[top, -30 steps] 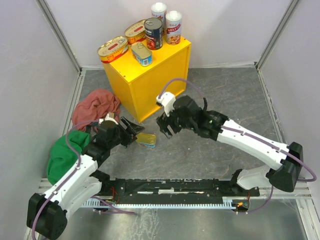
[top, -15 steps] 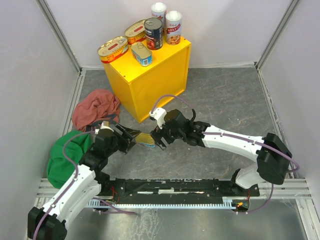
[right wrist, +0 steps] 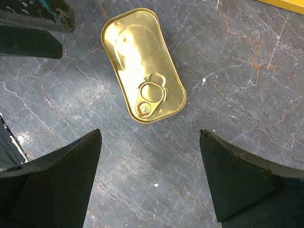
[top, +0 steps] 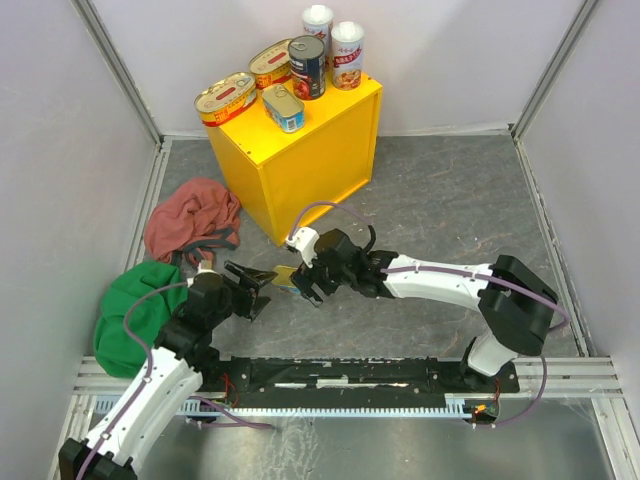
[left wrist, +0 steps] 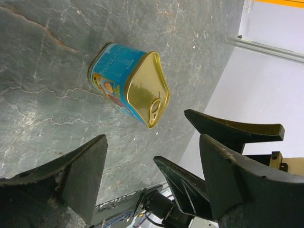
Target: Place and organize the canned foods onto the counter
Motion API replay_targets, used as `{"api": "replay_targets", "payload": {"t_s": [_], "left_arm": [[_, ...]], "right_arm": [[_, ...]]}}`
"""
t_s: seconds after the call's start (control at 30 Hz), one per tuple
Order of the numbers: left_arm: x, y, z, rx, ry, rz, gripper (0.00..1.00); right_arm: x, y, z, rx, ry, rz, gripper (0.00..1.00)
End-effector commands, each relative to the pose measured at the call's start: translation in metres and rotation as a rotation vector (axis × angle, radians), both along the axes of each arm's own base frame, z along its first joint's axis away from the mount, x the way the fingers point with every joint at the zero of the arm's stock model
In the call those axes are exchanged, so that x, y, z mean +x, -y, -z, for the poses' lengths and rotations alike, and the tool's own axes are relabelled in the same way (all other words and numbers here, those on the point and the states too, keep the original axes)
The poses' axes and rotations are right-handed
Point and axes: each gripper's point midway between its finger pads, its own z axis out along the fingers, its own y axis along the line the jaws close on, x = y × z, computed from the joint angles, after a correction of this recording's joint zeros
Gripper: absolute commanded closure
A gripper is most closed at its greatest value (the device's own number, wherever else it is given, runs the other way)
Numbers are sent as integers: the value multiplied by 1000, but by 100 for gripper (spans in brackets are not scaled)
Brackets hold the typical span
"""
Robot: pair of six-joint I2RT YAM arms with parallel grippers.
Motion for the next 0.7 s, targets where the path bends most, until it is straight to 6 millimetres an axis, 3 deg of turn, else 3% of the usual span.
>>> {"api": "replay_targets", "payload": {"t_s": [0.0, 0.67], "left_arm": [[0, -4, 0, -50, -27, -61, 15], [-11, -13, 7, -121, -61, -139, 15]], "right_arm": [[7, -15, -4, 38, 54, -21, 9], [18, -25, 28, -15, 76, -43, 10]]}}
